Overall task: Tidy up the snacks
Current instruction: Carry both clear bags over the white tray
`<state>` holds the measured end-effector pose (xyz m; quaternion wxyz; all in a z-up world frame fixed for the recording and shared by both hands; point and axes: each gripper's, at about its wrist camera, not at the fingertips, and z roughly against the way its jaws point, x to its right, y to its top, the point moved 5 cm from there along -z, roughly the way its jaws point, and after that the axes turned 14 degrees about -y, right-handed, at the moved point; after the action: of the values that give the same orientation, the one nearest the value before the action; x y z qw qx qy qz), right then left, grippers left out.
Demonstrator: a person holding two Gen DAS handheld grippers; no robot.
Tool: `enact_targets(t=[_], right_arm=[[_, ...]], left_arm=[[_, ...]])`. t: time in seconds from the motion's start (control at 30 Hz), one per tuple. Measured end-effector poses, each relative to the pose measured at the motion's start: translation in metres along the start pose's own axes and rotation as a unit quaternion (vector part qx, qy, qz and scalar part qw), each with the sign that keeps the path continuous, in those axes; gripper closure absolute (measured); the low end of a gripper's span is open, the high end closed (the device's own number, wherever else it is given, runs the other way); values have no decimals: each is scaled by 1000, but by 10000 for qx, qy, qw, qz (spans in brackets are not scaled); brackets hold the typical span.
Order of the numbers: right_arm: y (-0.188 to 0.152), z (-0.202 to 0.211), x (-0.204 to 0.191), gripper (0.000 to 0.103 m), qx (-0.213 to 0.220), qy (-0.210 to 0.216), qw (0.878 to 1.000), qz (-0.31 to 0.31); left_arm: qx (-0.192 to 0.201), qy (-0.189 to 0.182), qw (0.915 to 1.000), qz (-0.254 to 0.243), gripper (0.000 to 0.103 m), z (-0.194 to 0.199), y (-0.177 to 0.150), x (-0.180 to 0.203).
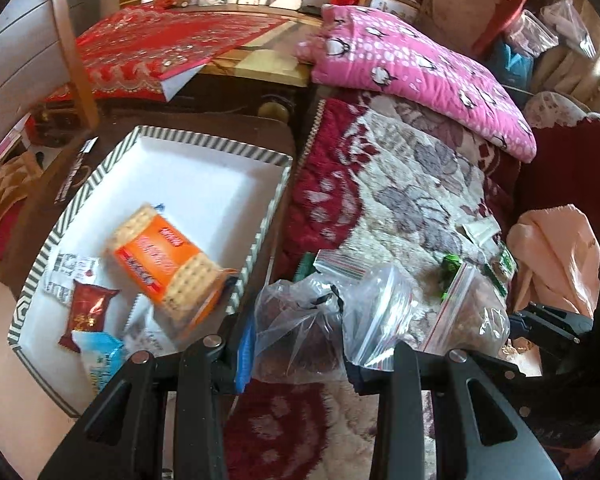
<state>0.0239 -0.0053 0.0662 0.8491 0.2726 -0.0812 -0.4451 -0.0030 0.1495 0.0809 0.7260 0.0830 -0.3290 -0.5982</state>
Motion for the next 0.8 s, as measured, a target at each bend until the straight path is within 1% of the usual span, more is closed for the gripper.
enact_targets(t=[0.3,0.8], right_arm=[[10,-8,-23,52,-48,103,9997,207],[22,-18,-44,51,-114,247,9987,428]], left_arm=[[87,151,9997,163,68,11,-1,-22],[124,354,9986,362,68,20,-7,-48]])
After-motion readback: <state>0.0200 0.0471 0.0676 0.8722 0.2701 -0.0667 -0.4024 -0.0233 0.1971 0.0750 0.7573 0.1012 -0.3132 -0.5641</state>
